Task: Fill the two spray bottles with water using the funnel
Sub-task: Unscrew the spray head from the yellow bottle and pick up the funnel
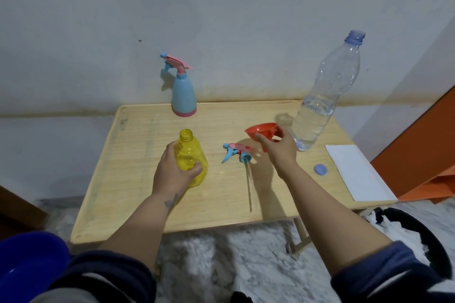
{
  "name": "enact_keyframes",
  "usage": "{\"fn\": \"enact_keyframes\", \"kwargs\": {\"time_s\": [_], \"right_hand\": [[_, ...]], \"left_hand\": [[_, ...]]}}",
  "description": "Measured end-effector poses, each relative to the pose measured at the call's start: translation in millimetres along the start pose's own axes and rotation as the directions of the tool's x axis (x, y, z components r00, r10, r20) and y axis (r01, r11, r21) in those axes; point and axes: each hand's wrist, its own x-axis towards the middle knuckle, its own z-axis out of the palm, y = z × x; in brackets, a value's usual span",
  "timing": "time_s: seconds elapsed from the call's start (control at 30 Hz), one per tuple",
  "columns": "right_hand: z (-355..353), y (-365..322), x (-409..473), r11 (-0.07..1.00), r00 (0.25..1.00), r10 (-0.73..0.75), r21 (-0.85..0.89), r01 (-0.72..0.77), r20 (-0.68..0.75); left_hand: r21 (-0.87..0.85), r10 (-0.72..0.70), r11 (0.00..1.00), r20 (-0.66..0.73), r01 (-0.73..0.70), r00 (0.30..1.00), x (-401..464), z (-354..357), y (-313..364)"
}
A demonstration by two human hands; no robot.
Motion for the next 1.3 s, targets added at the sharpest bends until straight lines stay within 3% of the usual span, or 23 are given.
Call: {"fn": "enact_keyframes", "kwargs": {"time_s": [0.2,0.37,0.57,0.93,1.03,1.3], "right_hand": [[43,-64,-32,0.964,0.970,-0.150,0.244,0.102,0.191],[73,-91,-53,0.931,0.932,-0.202,0.355,0.087,0.302],[88,-85,-63,0.939,0.911,-0.209,0.332,0.086,0.355],[83,-53,-69,0.982,0.890,-0.179,0.128,0.137,0.420],[67,-47,-63,0.991,0.917,-0.131,0.047,0.122,0.376],[-28,-20,-8,0.975,0.994,-0.091,-0.197,0.102,0.061]], "left_hand": [[-0.015,0.003,1.000,0.061,-0.002,0.998,-1,-9,-1],[-0.015,0.025,1.000,0.089,-0.024,0.996,0,-14,2],[-0.004,0.021,1.000,0.104,-0.020,0.994,2,-17,4],[0.007,0.016,1.000,0.121,-0.017,0.993,0,-19,8],[0.004,0.003,1.000,0.125,-0.003,0.992,1,-19,10],[0.009,-0.086,0.996,0.081,0.085,0.993,1,-7,19]]}}
